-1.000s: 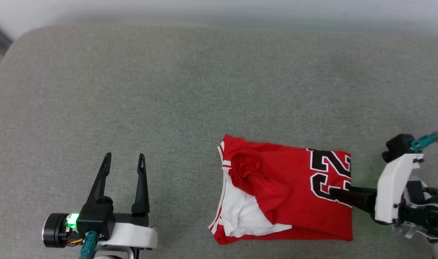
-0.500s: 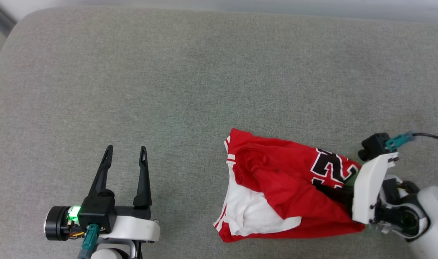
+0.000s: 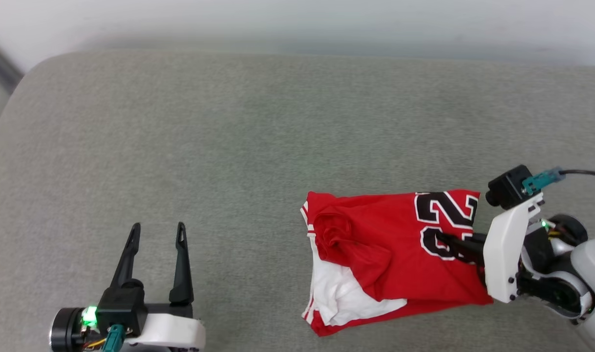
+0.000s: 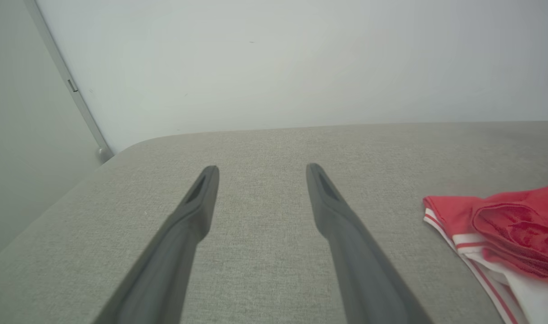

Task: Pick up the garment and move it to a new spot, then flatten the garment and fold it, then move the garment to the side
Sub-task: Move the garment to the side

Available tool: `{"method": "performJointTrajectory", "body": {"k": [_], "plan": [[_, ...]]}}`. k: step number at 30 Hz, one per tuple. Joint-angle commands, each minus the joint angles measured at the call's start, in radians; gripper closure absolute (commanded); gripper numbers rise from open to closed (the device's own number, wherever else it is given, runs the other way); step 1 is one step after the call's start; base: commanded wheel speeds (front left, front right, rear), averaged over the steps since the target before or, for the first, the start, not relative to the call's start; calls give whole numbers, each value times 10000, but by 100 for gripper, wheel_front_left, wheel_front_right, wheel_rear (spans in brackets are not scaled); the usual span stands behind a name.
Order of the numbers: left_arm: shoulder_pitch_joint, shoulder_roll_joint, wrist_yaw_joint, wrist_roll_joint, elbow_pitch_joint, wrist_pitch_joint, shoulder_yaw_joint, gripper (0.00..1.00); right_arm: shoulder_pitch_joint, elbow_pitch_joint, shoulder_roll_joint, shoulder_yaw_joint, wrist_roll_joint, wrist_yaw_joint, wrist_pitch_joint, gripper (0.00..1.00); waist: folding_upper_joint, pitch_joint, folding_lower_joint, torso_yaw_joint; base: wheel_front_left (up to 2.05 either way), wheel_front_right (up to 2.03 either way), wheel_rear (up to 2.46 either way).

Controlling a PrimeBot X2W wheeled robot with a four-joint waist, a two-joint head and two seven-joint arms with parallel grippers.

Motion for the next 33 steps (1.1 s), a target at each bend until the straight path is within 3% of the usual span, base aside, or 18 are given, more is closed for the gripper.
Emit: {"method": "performJointTrajectory", "body": {"k": [1,5,6,10,17,19,26,33], "plan": [[120,10,53,-7,-51,-21,64,0,-185,-162,-143,110,-75,-8,-57,100,0,-261,0,-367,0,0,0],[307,4,87,-49,-155,-21,202,0,-642,-960,-883,369,-264,-8,12,100,0,-368,0,-1009,0,0,0],[316,-10,154,-79,-278,-23,264,0,-951,-1387,-1481,403,-431,-8,142,100,0,-266,0,-1558,0,0,0],[163,-21,175,-60,-393,-23,278,0,-1297,-1613,-2246,304,-782,-8,263,100,0,75,0,-2213,0,0,0],[-302,80,100,88,-612,-21,377,0,-2019,-567,-3036,-364,-1591,-9,359,100,0,1028,0,-2885,0,0,0],[-465,163,75,131,-703,-21,411,0,-2135,35,-2907,-788,-1391,-9,380,100,0,1373,0,-2967,0,0,0],[-1027,536,43,242,-1102,-21,549,0,-2850,1754,-3201,-1933,-2271,-11,210,100,0,2701,0,-3117,0,0,0],[-1428,893,114,262,-1525,-21,754,0,-3379,3180,-2790,-3345,-3055,-12,-263,100,0,3713,0,-3214,0,0,0]]}}
